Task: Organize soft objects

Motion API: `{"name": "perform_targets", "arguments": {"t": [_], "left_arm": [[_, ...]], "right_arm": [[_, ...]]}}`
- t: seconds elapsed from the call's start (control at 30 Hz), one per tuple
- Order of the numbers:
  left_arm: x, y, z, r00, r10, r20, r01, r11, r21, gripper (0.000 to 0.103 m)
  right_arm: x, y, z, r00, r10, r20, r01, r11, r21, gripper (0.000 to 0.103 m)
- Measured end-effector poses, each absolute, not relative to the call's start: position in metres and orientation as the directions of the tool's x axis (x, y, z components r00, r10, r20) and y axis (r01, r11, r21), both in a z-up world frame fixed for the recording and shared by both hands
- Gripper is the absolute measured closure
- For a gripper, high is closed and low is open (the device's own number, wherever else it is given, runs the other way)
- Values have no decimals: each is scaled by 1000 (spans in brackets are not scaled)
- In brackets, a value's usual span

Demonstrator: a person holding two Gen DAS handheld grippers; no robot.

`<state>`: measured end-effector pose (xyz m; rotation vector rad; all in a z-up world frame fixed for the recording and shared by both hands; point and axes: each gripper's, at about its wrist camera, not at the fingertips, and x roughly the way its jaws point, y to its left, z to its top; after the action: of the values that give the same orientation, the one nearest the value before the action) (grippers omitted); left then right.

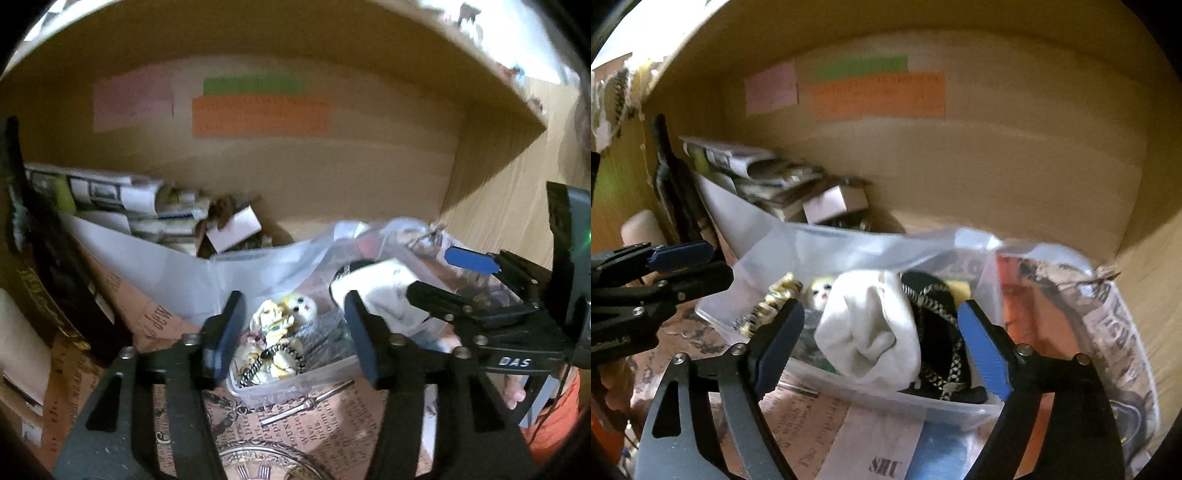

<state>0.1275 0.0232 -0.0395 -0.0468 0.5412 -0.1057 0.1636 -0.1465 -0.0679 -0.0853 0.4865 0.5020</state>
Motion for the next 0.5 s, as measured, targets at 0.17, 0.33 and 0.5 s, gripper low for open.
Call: {"name": "perform_targets", "arguments": {"t": [0.17,0.33,0.5], "left_arm": [[103,23,-15,898,-107,-427,86,994,-68,39],[76,21,5,935,-98,-342,80,995,-65,27],[52,20,19,950,-98,-295,83,995,-62,19]], "right_arm": [[132,-157,-37,809,461,-365,-485,874,28,18],[104,-168,-13,826,491,-276,-498,866,48,17],[77,-176,0,856,481,-191,-484,875,34,6]]}}
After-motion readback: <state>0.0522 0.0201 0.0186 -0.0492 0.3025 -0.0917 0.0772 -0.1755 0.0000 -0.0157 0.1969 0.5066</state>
